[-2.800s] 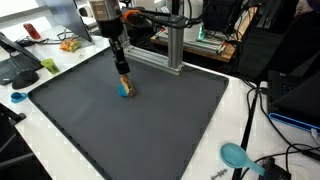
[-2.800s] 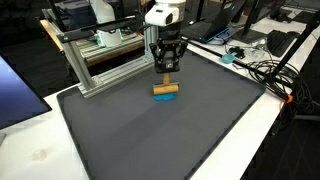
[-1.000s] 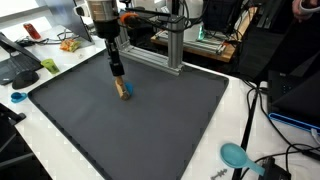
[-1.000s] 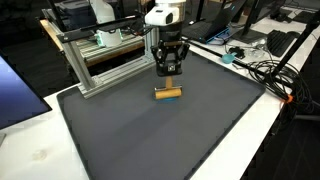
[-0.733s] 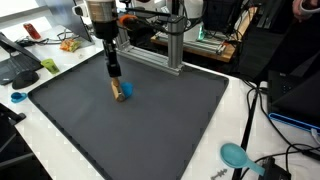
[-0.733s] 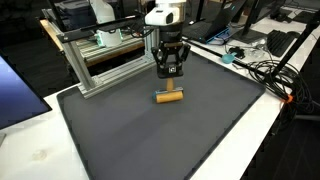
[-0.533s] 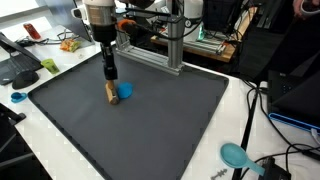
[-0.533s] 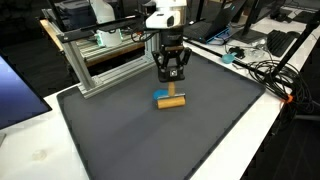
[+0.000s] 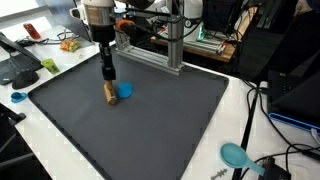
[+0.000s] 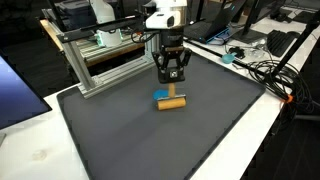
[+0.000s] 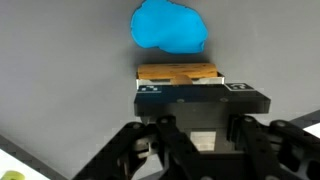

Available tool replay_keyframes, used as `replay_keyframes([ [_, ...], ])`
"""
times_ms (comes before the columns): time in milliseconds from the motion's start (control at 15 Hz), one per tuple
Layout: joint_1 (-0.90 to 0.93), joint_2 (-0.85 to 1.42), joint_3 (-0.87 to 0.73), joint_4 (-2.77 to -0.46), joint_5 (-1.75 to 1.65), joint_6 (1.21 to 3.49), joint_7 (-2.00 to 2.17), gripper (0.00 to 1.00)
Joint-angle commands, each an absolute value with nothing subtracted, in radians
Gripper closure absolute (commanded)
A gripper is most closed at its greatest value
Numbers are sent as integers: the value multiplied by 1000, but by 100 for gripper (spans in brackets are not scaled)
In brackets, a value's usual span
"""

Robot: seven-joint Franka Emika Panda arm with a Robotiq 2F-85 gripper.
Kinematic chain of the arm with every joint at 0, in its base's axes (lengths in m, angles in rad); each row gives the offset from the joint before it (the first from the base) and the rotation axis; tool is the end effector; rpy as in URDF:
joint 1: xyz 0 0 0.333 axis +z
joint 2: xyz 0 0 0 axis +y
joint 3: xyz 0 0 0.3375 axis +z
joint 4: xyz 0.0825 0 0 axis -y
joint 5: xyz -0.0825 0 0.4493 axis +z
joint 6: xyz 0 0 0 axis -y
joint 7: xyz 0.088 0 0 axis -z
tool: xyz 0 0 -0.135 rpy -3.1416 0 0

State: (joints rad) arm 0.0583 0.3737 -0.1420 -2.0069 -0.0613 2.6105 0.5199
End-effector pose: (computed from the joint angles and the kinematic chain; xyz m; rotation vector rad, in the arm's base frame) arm 0.6842 -0.0551 0.2397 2.9721 -0.8203 0.3808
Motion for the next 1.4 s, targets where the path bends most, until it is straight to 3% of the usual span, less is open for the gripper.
replay_keyframes([
  [0, 63, 355, -171, -2017, -64, 2611, 541, 77],
  [667, 32, 239, -132, -2017, 17, 2346, 505, 77],
  [1333, 52, 307, -116, -2017, 10, 2395, 594, 77],
])
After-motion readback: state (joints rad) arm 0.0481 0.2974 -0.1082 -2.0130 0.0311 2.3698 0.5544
